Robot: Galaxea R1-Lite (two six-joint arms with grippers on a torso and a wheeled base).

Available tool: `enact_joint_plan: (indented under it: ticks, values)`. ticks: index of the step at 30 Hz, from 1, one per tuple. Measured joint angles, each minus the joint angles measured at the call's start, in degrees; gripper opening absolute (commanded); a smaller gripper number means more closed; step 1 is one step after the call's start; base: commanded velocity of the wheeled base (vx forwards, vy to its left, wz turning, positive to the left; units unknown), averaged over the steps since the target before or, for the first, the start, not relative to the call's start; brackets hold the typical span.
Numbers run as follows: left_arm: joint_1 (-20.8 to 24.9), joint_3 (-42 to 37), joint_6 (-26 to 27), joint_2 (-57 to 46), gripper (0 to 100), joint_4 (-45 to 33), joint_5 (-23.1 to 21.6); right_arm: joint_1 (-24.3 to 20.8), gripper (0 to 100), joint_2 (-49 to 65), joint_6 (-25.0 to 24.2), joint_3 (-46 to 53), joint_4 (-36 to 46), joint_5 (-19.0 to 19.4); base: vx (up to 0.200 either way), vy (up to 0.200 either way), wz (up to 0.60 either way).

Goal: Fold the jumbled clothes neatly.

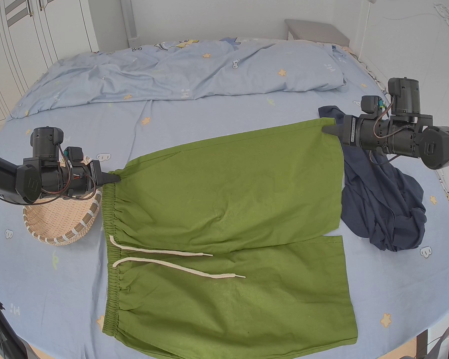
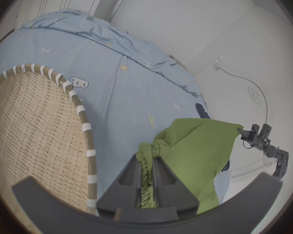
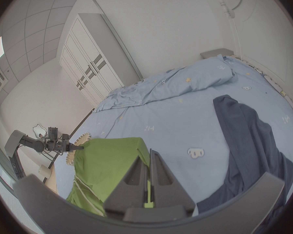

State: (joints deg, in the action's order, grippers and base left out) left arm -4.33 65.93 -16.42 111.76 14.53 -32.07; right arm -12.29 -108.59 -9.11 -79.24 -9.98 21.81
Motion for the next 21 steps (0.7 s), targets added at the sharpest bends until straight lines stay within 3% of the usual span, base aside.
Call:
enact_joint_plan:
  ticks: [21]
  values:
    - [-0.7,0.4,0.1,3.7,0,8.8,0.1,3.0,0,-17.3,1.5,-16.1,-0.1,-0.3,0.0,0.0,0.0]
